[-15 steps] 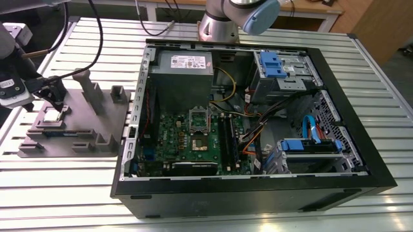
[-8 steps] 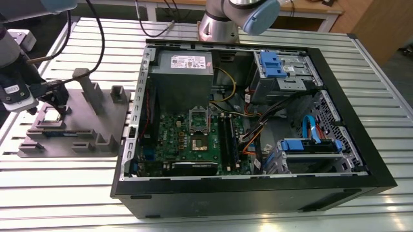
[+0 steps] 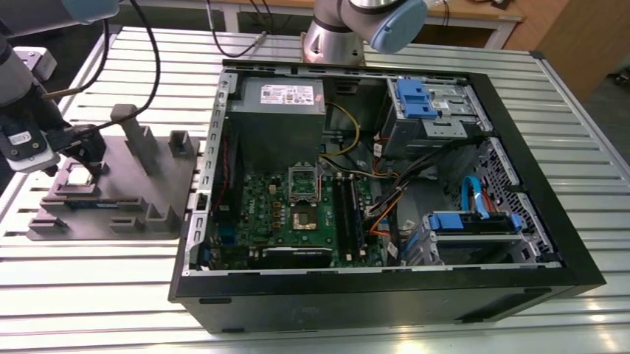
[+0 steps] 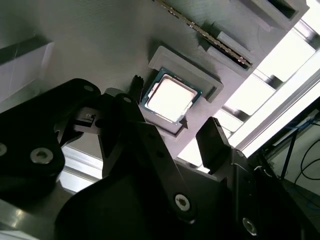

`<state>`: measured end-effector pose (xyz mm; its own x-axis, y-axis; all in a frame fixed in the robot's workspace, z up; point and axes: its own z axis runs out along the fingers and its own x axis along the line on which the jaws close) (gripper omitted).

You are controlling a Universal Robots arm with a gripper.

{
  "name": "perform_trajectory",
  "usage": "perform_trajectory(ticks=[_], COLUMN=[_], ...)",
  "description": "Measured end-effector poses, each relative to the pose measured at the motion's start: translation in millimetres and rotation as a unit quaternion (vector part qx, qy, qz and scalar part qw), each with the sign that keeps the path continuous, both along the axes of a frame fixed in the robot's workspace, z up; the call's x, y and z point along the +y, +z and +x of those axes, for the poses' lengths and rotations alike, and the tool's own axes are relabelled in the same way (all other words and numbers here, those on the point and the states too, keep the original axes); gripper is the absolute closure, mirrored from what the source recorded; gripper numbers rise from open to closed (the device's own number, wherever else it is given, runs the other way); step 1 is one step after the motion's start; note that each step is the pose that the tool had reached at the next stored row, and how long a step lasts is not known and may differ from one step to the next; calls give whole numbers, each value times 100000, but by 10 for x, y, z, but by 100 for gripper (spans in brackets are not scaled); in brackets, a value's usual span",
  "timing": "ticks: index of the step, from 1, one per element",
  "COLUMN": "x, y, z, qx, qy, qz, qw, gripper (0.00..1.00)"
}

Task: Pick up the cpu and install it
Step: 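Pick up the cpu and move it towards the insertion slot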

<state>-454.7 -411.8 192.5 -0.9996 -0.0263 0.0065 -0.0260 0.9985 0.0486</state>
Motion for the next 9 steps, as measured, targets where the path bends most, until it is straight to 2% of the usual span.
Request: perform_trajectory(ticks=[9], x=[0], y=[-44], z=[0], qx=[-16], qy=[-1622], qz=[-13], qw=[99987], gripper=[31])
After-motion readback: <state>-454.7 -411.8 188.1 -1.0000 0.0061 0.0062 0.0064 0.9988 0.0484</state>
